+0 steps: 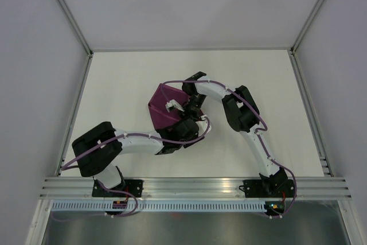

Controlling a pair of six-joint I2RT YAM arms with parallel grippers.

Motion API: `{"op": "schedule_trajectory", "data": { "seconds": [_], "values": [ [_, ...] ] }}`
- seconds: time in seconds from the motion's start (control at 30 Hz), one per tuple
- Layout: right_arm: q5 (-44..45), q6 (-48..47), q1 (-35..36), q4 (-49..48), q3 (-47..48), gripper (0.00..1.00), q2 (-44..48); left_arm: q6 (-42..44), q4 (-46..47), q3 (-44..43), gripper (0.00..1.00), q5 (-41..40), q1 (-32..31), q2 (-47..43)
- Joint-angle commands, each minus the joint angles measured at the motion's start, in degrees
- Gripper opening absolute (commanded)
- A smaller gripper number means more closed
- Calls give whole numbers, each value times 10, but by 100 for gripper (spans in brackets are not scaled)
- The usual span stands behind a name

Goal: Fold the napkin, place the utensils inside, and roll it up
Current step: Roll the napkin with the utensil

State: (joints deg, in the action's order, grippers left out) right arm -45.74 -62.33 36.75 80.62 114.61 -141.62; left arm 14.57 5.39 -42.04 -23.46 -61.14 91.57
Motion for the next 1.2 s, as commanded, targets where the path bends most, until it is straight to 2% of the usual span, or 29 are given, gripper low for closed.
{"op": "schedule_trajectory", "data": {
  "seconds": [0.0,0.33,0.57,0.63,0.67,0.73,0.77,1.03,1.07,1.13,1.17],
  "values": [
    [27,-24,-2,22,4,1,-31,-31,-43,-31,70,49,10,12],
    [28,-25,-3,21,2,0,-31,-46,-90,-62,67,56,28,35],
    [28,-27,-4,21,-1,0,-30,-52,-109,-77,60,62,38,48],
    [28,-27,-3,21,-1,1,-30,-53,-117,-82,56,62,38,55],
    [28,-27,-4,21,-1,0,-30,-56,-120,-87,49,62,39,56],
    [28,-27,-4,21,-1,1,-29,-59,-127,-90,42,65,41,60],
    [28,-27,-4,21,0,1,-28,-63,-131,-92,35,66,40,62],
    [17,-7,-5,0,-10,1,-9,-101,-134,-93,8,91,42,70],
    [14,-2,-5,-6,-13,4,-3,-109,-132,-89,3,97,43,70],
    [14,15,-5,-26,-24,11,12,-118,-119,-81,2,111,45,64],
    [12,21,-5,-33,-28,19,17,-126,-112,-70,2,118,48,62]
  ]
}}
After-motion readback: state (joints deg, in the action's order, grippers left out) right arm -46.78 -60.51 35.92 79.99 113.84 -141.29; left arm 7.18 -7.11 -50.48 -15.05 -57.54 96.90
